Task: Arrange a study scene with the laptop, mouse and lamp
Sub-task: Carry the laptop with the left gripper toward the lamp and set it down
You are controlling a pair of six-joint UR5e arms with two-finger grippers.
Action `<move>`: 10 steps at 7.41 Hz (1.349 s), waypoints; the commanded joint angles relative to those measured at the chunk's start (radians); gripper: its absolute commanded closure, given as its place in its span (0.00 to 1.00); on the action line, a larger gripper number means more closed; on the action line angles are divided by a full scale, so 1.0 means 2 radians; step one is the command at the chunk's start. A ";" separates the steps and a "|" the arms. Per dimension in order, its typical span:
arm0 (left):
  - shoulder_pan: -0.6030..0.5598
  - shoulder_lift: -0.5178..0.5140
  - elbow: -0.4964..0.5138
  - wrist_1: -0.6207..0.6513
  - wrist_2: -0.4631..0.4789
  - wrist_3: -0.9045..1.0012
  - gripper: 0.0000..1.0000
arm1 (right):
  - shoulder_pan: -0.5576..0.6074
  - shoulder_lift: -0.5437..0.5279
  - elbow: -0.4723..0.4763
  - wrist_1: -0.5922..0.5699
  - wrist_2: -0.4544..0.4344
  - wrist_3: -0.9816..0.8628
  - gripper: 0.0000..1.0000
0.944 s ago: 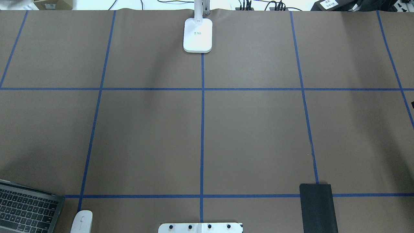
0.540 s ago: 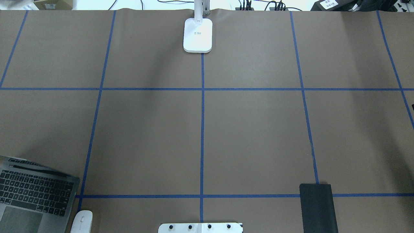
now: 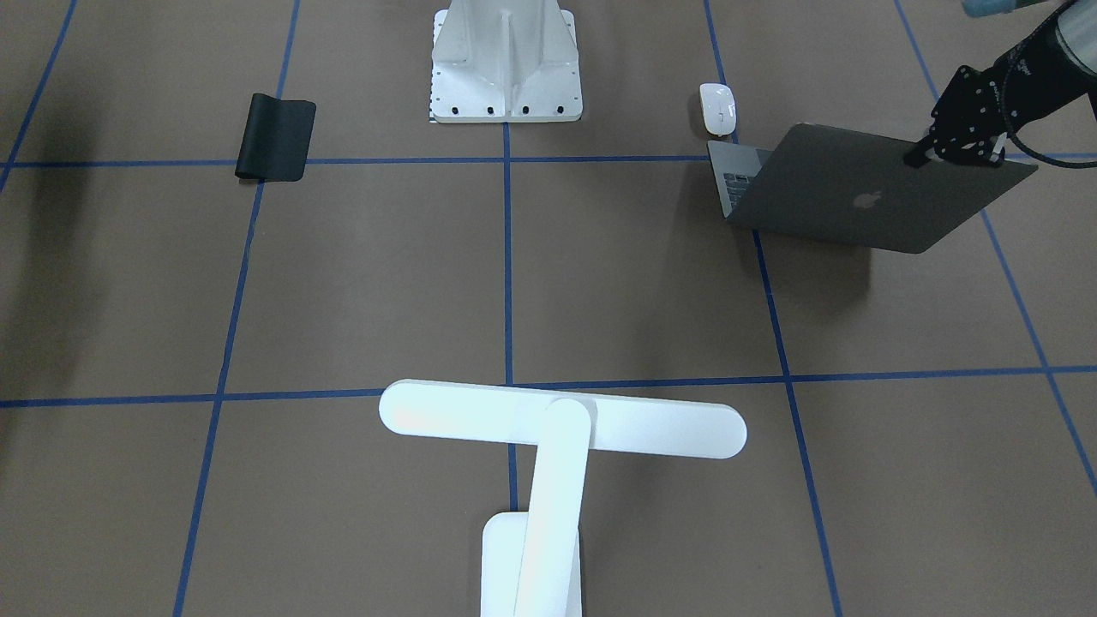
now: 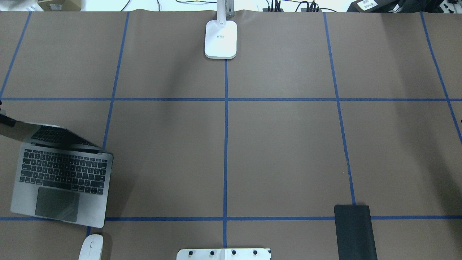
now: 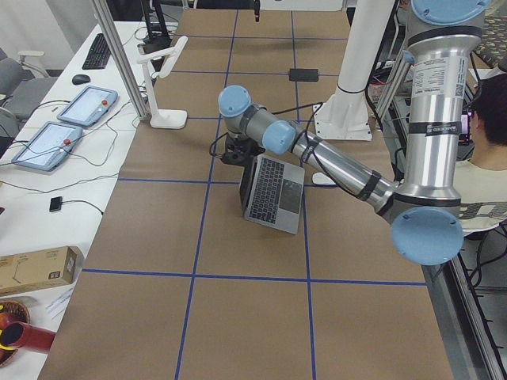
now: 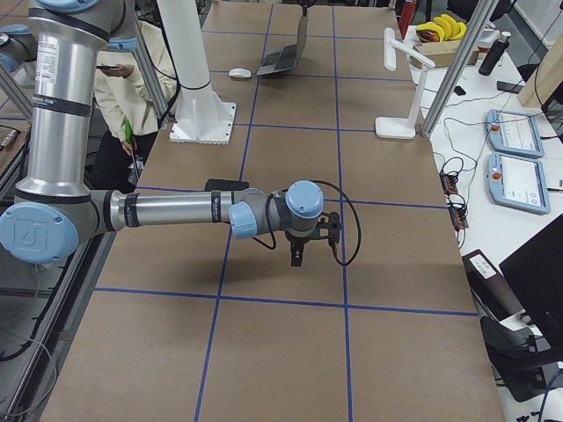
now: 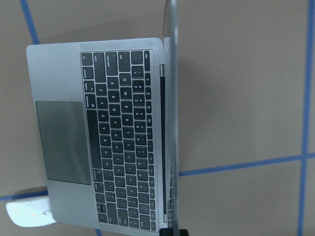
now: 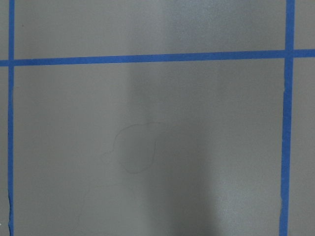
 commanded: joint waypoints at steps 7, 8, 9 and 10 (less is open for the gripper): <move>0.129 -0.312 0.131 0.059 0.149 -0.151 1.00 | -0.001 -0.015 -0.010 -0.003 0.002 0.001 0.00; 0.132 -0.324 0.152 0.029 0.176 -0.177 1.00 | -0.001 -0.015 -0.010 -0.004 0.002 0.001 0.00; 0.139 -0.331 0.177 -0.019 0.190 -0.214 1.00 | -0.001 -0.018 -0.010 -0.004 0.002 0.001 0.00; 0.144 -0.335 0.189 -0.039 0.213 -0.227 1.00 | -0.001 -0.021 -0.012 -0.004 0.002 0.001 0.00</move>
